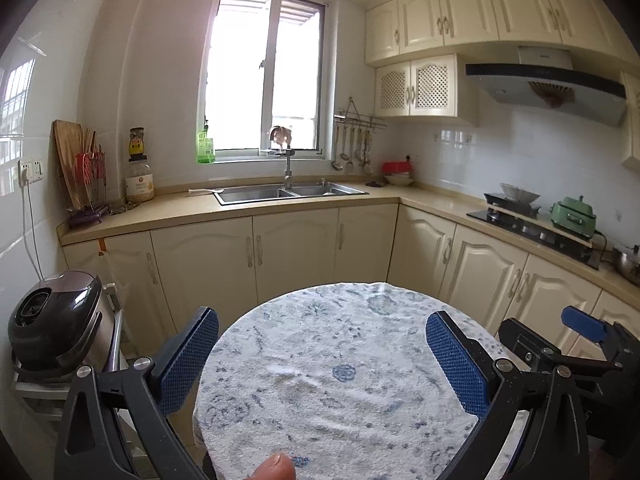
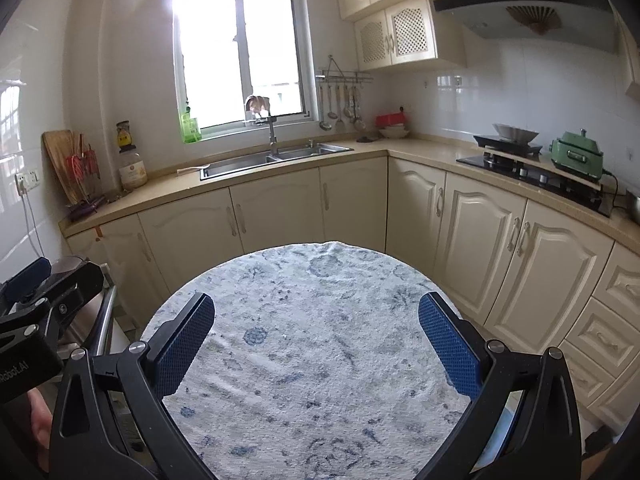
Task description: Collect trash
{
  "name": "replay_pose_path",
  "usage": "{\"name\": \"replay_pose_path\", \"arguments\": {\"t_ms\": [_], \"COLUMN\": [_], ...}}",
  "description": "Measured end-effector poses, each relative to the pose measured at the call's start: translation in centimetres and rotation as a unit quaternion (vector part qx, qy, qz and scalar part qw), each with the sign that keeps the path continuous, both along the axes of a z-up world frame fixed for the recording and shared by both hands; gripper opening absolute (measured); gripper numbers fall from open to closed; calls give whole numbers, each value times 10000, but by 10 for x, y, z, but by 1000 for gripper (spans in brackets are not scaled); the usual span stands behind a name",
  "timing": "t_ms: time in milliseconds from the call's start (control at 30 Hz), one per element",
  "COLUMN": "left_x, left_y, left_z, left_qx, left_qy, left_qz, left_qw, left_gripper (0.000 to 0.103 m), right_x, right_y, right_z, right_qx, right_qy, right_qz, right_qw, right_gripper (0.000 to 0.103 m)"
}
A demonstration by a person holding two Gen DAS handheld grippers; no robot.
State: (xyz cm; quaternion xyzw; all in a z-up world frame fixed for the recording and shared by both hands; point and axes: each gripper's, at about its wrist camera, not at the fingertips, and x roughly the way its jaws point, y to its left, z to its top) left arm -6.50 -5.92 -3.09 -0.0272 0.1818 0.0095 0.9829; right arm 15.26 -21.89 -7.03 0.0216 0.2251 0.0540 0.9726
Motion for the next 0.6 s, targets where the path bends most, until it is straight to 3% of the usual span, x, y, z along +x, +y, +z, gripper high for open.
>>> {"name": "replay_pose_path", "arguments": {"t_ms": [400,600], "left_x": [-12,-10], "left_y": [2,5], "left_z": [7,4], "left_qx": [101,-175], "left_qy": [-130,-166], "left_qz": [102,-174], "left_qw": [9998,9996], "left_gripper": [102,102], "right_x": [-5,-4], "right_y": [4,3], "right_z": [5,4], "right_qx": [8,29], "right_qy": [-95,-58], "right_qz": [113,99], "right_qw": [9999,9999], "right_gripper": [103,103]}}
